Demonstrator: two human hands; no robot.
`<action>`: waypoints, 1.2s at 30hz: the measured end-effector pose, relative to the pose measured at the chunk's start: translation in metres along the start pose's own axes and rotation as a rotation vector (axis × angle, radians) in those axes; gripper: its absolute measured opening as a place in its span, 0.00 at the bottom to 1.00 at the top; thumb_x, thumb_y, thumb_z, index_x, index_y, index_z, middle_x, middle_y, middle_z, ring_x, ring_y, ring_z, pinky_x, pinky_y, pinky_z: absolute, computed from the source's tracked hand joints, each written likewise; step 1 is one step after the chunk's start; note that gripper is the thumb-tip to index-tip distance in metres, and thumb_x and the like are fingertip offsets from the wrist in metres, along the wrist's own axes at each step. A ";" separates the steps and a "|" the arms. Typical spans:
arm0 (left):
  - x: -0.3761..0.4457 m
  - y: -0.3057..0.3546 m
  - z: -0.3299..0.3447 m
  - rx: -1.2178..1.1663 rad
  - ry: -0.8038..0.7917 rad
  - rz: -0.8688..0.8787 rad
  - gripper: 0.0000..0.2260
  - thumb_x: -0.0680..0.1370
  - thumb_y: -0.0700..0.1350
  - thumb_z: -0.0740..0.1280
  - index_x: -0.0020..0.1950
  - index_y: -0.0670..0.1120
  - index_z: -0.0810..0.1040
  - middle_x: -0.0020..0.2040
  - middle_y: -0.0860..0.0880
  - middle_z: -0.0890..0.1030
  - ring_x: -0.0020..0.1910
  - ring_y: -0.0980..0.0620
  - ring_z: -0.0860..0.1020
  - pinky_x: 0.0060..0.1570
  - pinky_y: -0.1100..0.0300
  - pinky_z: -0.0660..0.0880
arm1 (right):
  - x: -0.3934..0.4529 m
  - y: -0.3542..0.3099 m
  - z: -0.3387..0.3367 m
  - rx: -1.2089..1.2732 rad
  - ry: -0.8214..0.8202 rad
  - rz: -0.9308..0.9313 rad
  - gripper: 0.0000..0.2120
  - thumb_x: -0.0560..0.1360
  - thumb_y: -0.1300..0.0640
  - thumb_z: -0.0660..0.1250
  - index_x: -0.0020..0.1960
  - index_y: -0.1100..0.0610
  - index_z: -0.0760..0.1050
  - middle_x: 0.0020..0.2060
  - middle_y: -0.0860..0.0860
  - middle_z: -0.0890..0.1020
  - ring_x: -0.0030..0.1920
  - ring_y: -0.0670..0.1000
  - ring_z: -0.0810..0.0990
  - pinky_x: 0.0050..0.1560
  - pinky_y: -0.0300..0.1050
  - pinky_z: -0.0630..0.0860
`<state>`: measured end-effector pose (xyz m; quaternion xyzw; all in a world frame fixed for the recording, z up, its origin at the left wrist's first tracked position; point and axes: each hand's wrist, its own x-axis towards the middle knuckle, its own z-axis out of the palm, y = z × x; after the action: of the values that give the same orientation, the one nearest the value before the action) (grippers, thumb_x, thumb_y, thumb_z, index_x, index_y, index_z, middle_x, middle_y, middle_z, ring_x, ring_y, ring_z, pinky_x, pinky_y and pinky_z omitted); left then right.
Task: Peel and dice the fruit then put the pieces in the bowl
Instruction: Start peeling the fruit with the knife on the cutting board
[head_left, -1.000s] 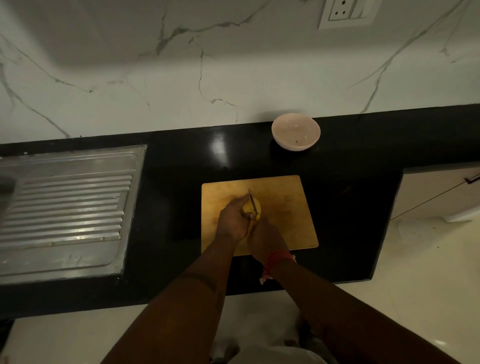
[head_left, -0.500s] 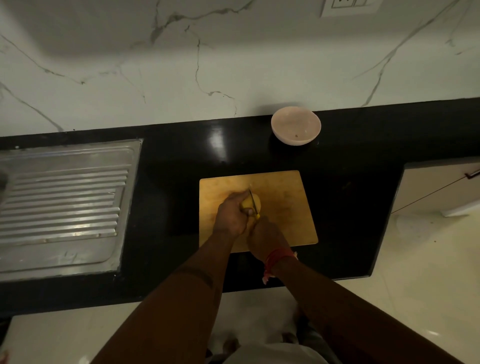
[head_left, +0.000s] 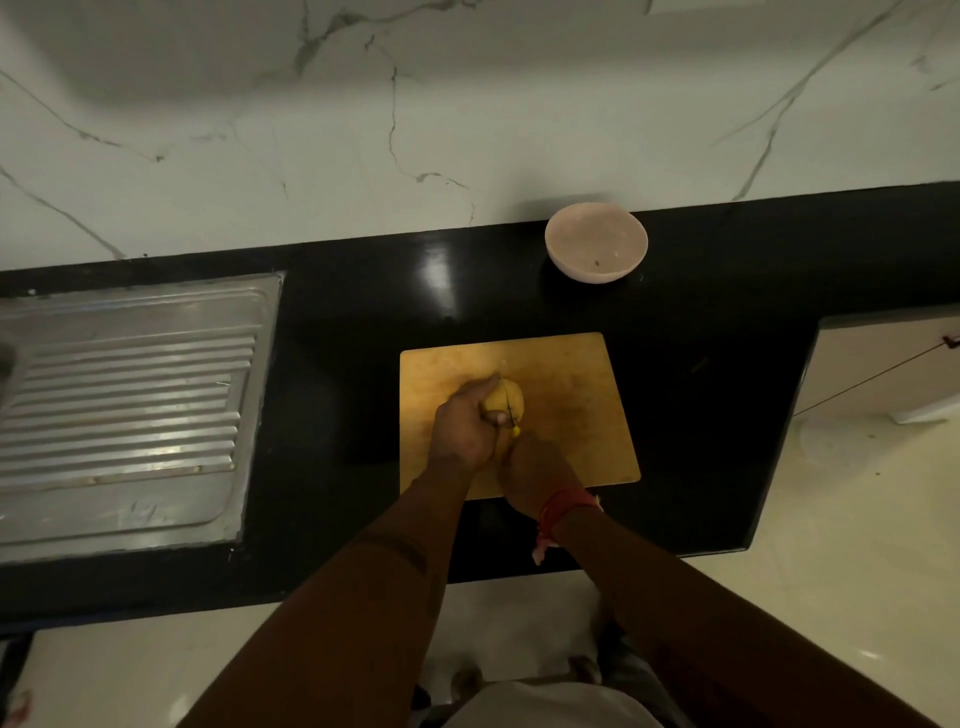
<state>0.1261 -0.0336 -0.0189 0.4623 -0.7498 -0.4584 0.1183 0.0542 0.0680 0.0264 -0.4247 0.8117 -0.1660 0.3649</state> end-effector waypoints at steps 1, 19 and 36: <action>0.000 -0.002 0.000 -0.004 0.003 -0.001 0.26 0.79 0.38 0.70 0.76 0.51 0.72 0.75 0.48 0.72 0.74 0.49 0.68 0.74 0.62 0.62 | 0.000 0.001 -0.001 -0.014 -0.002 -0.004 0.13 0.84 0.61 0.56 0.60 0.68 0.75 0.57 0.64 0.79 0.58 0.64 0.78 0.51 0.50 0.71; 0.014 -0.006 0.003 0.068 0.056 -0.042 0.26 0.80 0.43 0.70 0.77 0.53 0.69 0.74 0.46 0.73 0.71 0.46 0.71 0.73 0.53 0.69 | 0.005 0.007 0.006 -0.031 -0.091 0.097 0.10 0.82 0.64 0.58 0.56 0.68 0.76 0.58 0.64 0.79 0.59 0.63 0.78 0.50 0.46 0.70; 0.022 -0.013 -0.004 -0.046 0.001 -0.125 0.27 0.79 0.44 0.72 0.76 0.57 0.70 0.73 0.51 0.75 0.69 0.49 0.74 0.68 0.48 0.74 | -0.009 0.029 0.016 0.057 -0.089 0.247 0.09 0.81 0.61 0.59 0.58 0.62 0.72 0.57 0.59 0.79 0.55 0.59 0.79 0.45 0.44 0.70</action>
<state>0.1237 -0.0554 -0.0325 0.5054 -0.7088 -0.4818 0.1004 0.0530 0.0926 0.0026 -0.3178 0.8359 -0.1235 0.4302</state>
